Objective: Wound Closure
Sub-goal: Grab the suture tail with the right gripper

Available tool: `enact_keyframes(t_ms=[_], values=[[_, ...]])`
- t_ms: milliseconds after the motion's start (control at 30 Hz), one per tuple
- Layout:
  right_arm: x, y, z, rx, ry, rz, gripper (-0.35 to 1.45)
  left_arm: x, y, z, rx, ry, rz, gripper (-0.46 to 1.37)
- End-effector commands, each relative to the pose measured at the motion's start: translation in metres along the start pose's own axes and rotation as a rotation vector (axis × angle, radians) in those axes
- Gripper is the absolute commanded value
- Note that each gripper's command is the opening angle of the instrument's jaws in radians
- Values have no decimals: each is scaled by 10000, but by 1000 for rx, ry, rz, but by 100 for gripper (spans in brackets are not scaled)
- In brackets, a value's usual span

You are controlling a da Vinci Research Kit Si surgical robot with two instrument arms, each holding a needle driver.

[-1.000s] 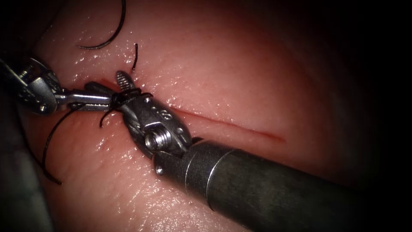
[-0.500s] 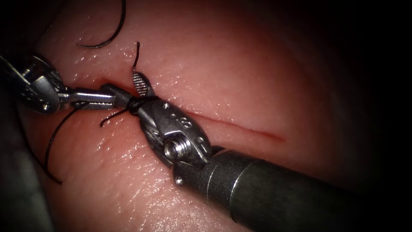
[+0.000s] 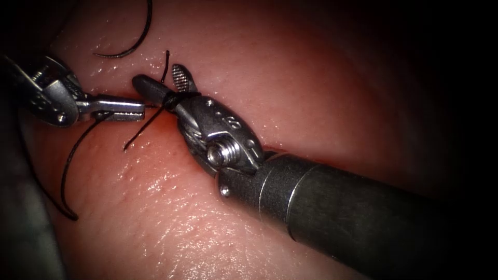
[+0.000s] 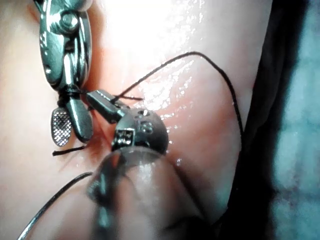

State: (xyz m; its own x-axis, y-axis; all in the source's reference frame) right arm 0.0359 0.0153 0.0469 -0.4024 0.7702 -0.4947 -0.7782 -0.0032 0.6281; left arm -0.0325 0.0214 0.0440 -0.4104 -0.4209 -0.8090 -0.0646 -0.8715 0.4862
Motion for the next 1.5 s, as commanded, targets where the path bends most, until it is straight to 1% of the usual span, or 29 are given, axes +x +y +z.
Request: enact_keyframes(t_ms=[33, 433, 500, 533, 633, 667, 700, 733, 767, 800, 867, 933, 1067, 1200, 1500], values=[[0, 1, 1, -3, 1, 0, 76, 0, 0, 0, -6, 0, -1, -35], [5, 16, 28, -30, 6, 1, 74, 1, 0, 2, -5, -2, -1, -35], [4, 19, 32, -29, 7, 0, 71, 1, 0, 2, -5, -2, -1, -35], [4, 21, 34, -30, 8, -1, 65, 1, 0, 2, -5, -2, -1, -35], [3, 21, 37, -29, 3, -8, 60, 1, 0, 2, -5, -2, -1, -35], [2, 21, 38, -28, 3, -26, 53, 1, 1, 2, -5, -2, 0, -35], [1, 21, 38, -28, 4, -38, 41, 1, 1, 2, -5, -2, 0, -35], [1, 20, 38, -28, 4, -44, 24, 1, 1, 2, -5, -2, 0, -35], [1, 19, 37, -28, 4, -56, -31, 1, 1, 1, -5, -2, 0, -35], [1, 19, 36, -29, 1, -56, -35, 1, 1, 1, -5, -2, 0, -35], [1, 17, 35, -12, -8, -56, -35, 1, 1, 1, -5, -2, 0, -35], [3, 15, 34, 26, -26, -86, -35, 1, 2, 1, -5, -2, 1, -35], [2, 12, 33, 72, -24, -128, -35, 1, 1, 1, -5, -1, 0, -35], [1, 10, 30, 78, -27, -128, -35, -1, 1, 1, -6, 0, 0, -35], [1, -7, 12, 89, -30, -125, -35, -16, -5, -1, -8, -4, 0, -35]])
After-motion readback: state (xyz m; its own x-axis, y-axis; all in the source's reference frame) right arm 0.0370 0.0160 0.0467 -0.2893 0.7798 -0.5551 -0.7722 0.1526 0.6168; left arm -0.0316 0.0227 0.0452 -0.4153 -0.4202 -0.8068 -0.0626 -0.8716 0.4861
